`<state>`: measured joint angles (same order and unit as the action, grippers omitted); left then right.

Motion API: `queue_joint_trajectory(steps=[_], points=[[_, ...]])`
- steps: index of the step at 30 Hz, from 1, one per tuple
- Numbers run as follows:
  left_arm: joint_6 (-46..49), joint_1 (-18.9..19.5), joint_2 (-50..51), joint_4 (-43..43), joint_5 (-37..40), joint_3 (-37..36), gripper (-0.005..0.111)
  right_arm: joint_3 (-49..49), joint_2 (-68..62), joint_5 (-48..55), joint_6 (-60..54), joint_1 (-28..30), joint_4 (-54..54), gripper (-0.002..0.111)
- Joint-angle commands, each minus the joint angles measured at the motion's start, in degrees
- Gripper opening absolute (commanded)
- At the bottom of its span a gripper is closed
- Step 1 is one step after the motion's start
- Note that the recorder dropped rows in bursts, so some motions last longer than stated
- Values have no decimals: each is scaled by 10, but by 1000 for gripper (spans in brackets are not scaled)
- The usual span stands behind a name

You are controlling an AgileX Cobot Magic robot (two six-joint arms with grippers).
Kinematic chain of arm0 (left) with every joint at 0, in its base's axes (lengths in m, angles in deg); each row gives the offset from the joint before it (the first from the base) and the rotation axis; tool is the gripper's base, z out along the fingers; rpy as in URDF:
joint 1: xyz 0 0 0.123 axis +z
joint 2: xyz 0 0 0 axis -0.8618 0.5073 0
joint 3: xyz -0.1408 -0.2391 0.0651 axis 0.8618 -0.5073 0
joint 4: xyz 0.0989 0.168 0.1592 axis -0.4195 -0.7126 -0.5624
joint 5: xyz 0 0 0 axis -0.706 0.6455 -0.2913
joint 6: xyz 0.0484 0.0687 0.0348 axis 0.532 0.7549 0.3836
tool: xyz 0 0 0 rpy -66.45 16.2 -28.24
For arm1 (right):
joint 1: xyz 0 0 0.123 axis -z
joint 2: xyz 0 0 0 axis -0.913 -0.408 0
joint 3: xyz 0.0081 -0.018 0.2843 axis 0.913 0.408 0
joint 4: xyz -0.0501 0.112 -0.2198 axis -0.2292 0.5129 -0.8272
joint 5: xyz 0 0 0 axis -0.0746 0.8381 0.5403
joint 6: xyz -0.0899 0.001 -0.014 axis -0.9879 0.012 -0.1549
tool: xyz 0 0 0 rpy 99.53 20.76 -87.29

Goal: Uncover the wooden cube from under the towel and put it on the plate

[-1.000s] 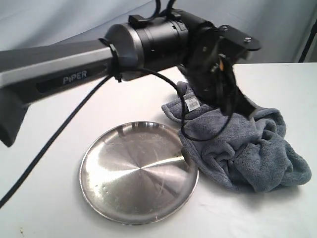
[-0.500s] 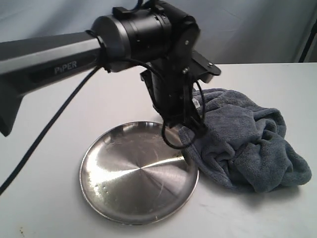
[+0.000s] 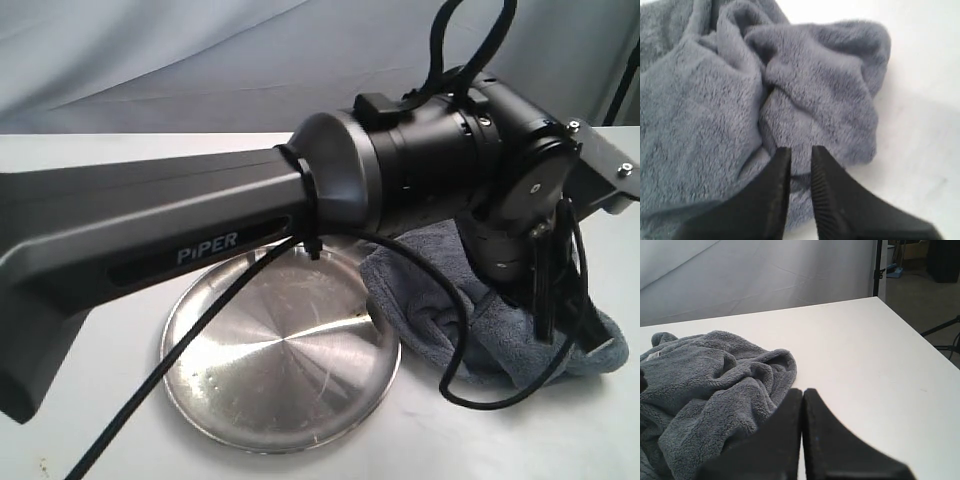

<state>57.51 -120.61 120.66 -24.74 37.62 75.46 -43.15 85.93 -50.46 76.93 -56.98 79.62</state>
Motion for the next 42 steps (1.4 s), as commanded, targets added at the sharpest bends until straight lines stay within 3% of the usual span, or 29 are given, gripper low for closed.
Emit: queue_joint_trajectory(steps=[1, 6, 23, 34, 37, 38, 42], points=[[-11, -1, -7, 18, -39, 2, 37, 2, 2, -1, -2, 2, 1, 0], [-11, -1, -7, 41, -55, 2, 54, 2, 2, -1, -2, 2, 1, 0], [30, -1, 66, 67, -127, 2, 55, 2, 2, -1, -2, 2, 1, 0], [30, -1, 120, 109, -127, 2, 54, 2, 2, -1, -2, 2, 1, 0], [30, -1, 122, 109, -127, 2, 41, 2, 2, -1, -2, 2, 1, 0], [30, -1, 122, 109, -127, 2, 30, 2, 2, -1, -2, 2, 1, 0], [30, -1, 122, 109, -127, 2, 6, 2, 2, -1, -2, 2, 1, 0]])
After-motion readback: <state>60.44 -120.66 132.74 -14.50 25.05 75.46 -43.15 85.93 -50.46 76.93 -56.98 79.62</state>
